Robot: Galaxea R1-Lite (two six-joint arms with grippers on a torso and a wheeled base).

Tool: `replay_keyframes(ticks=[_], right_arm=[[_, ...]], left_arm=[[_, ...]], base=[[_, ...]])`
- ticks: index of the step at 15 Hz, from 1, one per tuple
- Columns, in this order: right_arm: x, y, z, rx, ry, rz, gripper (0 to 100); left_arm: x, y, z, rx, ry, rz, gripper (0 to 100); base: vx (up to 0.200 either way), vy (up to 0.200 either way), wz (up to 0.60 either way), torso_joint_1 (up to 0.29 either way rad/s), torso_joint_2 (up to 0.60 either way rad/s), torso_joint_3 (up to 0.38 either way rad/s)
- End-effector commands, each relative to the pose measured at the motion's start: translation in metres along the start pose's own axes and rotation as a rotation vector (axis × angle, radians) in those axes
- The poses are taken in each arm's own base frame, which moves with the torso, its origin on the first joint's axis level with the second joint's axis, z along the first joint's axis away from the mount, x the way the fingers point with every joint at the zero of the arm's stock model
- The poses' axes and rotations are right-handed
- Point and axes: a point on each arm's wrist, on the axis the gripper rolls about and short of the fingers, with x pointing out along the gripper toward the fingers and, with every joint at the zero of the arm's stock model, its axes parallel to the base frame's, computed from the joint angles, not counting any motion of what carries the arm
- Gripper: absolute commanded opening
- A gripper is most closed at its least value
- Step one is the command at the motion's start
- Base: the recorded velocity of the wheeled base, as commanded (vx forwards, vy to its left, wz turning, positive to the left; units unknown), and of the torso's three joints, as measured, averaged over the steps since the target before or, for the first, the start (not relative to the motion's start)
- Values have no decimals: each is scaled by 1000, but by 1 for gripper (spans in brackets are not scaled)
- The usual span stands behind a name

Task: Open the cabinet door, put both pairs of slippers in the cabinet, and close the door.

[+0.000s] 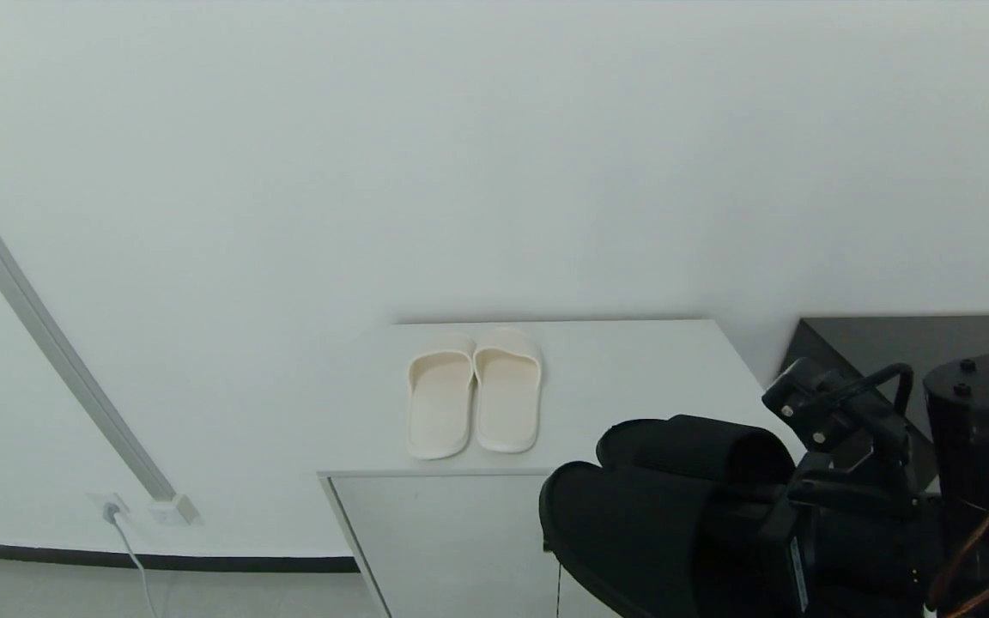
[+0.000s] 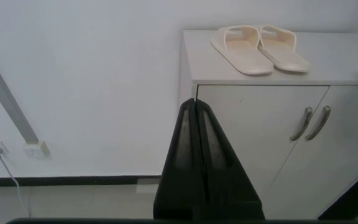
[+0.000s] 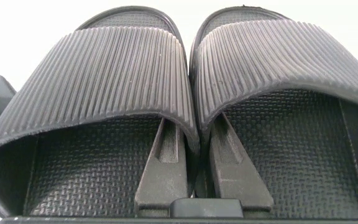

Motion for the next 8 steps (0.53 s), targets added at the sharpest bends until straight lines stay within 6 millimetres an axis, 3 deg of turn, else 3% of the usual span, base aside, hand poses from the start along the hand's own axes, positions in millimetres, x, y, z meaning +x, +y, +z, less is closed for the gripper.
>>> replay_keyframes(ticks=[1, 8], right_arm=[[-1, 0, 0, -1, -3, 2, 0], [-1, 1, -4, -2, 9, 7, 0]], left_arm=[[0, 0, 0, -1, -1, 1, 0], [0, 0, 0, 1, -1, 2, 0]], base=[[0, 0, 0, 0, 0, 0], [0, 0, 0, 0, 0, 0]])
